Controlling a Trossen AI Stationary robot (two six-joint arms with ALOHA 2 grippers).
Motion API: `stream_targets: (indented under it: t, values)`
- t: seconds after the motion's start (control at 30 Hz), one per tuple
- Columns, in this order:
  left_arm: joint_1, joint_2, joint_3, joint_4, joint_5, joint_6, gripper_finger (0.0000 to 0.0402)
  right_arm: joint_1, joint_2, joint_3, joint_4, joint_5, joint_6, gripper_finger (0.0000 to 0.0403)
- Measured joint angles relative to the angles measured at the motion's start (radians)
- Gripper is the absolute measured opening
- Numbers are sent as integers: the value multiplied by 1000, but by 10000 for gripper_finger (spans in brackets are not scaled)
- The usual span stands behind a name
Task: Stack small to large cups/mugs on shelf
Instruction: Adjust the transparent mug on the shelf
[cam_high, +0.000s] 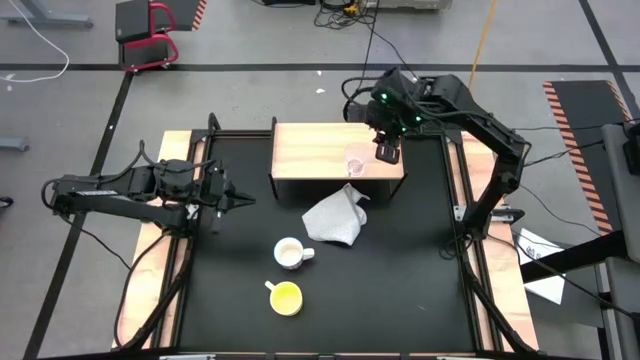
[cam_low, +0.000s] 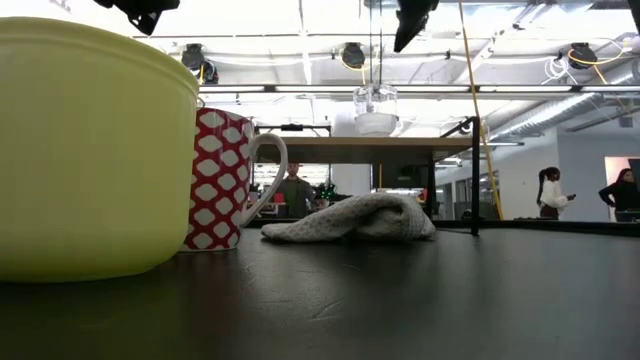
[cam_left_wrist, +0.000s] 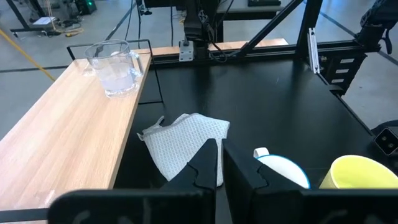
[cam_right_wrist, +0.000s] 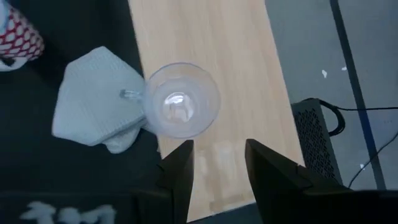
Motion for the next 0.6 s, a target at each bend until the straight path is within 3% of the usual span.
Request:
stream_targets:
  t: [0.43, 0.6]
  values:
    - [0, 0, 0, -1, 0, -18, 26, 38, -131, 0, -56, -12, 52, 137]
    - [-1, 0, 0, -2, 0, -21, 26, 40, -198, 0, -56, -62, 52, 137]
